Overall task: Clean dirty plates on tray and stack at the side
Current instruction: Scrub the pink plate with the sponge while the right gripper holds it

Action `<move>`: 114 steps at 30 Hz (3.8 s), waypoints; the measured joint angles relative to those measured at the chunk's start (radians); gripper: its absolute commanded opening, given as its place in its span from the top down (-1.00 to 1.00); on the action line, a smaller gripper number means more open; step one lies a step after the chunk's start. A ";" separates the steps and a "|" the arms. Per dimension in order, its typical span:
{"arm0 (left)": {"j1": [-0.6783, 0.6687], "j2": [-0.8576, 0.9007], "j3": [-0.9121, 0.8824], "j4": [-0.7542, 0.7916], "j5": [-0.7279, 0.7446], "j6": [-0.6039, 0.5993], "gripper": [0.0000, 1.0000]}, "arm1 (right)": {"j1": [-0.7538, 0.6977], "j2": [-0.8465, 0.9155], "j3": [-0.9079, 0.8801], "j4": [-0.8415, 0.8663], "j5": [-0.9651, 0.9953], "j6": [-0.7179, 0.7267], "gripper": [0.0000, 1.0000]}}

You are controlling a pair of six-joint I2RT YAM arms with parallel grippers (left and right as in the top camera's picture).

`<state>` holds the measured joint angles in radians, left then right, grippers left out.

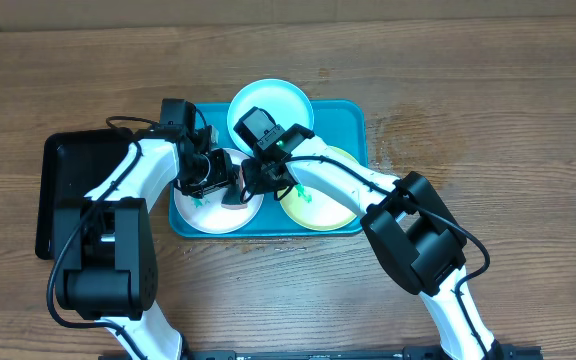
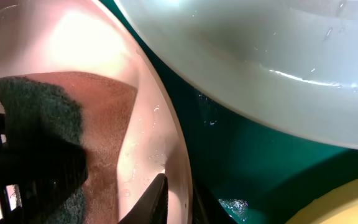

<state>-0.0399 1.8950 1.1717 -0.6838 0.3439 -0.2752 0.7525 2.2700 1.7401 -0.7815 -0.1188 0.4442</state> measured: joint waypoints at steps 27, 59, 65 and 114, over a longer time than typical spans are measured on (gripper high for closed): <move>-0.006 0.009 0.002 -0.006 -0.006 0.027 0.92 | 0.000 0.000 0.000 -0.005 0.000 0.000 0.72; 0.087 0.019 0.138 -0.184 -0.210 -0.011 0.92 | 0.001 0.000 0.000 0.021 0.015 0.007 0.93; 0.075 0.019 0.138 -0.185 -0.092 0.044 0.92 | 0.002 0.000 0.014 -0.008 0.073 0.027 0.93; -0.046 0.014 0.116 -0.021 -0.166 -0.021 0.92 | -0.003 0.000 0.034 -0.075 0.145 0.106 0.92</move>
<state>-0.0856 1.9095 1.2873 -0.7052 0.1776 -0.2958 0.7494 2.2700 1.7744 -0.8562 0.0261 0.5503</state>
